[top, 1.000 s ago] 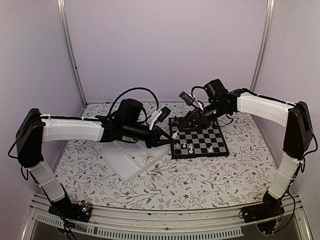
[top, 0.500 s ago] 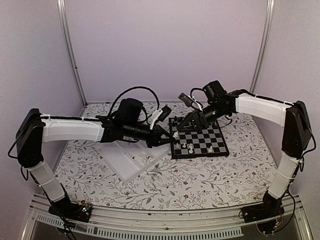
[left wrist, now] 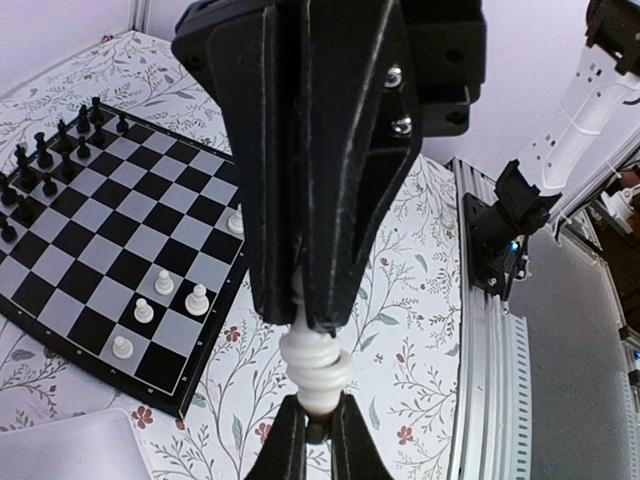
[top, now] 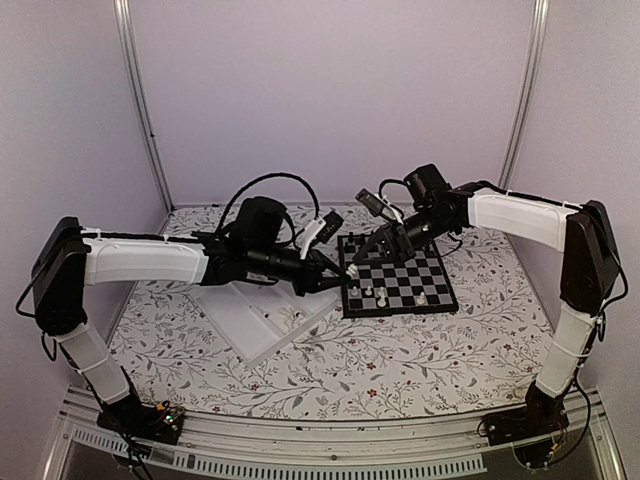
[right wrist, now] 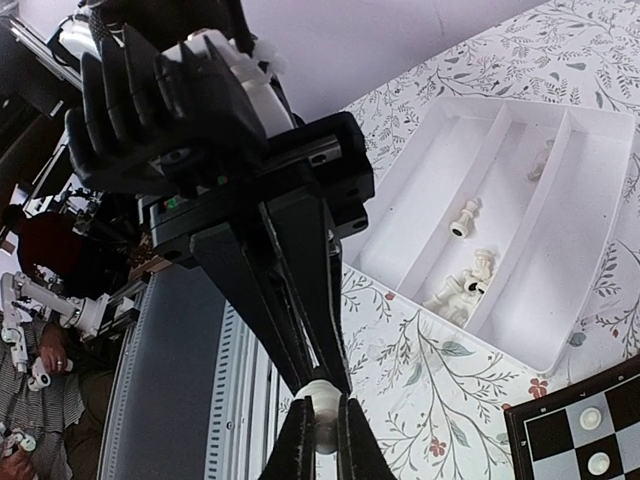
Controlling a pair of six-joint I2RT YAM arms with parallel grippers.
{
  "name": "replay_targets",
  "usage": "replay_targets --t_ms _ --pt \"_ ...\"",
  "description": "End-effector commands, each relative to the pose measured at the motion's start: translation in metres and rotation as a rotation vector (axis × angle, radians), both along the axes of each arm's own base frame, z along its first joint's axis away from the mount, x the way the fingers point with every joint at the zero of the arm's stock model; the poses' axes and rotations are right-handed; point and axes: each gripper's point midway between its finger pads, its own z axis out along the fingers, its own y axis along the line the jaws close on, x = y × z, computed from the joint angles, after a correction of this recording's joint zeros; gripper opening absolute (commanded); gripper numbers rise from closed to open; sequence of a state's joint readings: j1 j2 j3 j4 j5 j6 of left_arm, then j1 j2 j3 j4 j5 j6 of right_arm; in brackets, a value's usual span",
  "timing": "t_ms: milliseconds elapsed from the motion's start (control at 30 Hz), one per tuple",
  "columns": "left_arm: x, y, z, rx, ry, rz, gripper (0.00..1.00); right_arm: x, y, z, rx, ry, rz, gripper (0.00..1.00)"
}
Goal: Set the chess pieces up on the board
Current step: Place the chess piece on the chessboard.
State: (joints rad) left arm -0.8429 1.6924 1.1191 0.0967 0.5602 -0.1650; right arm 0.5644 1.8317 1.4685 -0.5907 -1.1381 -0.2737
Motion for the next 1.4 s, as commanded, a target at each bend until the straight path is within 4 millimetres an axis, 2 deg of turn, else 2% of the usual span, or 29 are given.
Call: replay_targets --t_ms 0,167,367,533,633,900,1233,1367 --pt "-0.001 -0.001 -0.001 0.021 -0.027 0.009 0.0 0.011 -0.004 -0.006 -0.059 -0.072 -0.042 0.0" --pt "0.011 0.01 -0.015 0.102 -0.035 0.079 0.0 0.044 -0.038 -0.012 -0.213 -0.289 -0.198 0.0" --pt "0.019 0.022 -0.034 0.158 0.001 0.125 0.0 0.068 -0.085 -0.054 -0.492 -0.481 -0.324 0.0" --pt "0.022 0.02 -0.037 0.153 0.022 0.125 0.0 0.082 -0.106 -0.086 -0.651 -0.512 -0.372 0.0" --pt "0.022 0.02 -0.037 0.151 0.024 0.125 0.0 0.083 -0.109 -0.101 -0.687 -0.5 -0.358 0.0" --pt "0.024 0.022 -0.043 0.159 0.041 0.141 0.0 0.084 -0.1 -0.133 -0.69 -0.436 -0.309 0.0" --pt "0.024 0.025 -0.049 0.182 0.05 0.152 0.0 0.082 -0.098 -0.158 -0.704 -0.394 -0.287 0.01" --pt "0.028 0.029 -0.057 0.209 0.064 0.181 0.0 0.082 -0.097 -0.166 -0.711 -0.383 -0.28 0.01"
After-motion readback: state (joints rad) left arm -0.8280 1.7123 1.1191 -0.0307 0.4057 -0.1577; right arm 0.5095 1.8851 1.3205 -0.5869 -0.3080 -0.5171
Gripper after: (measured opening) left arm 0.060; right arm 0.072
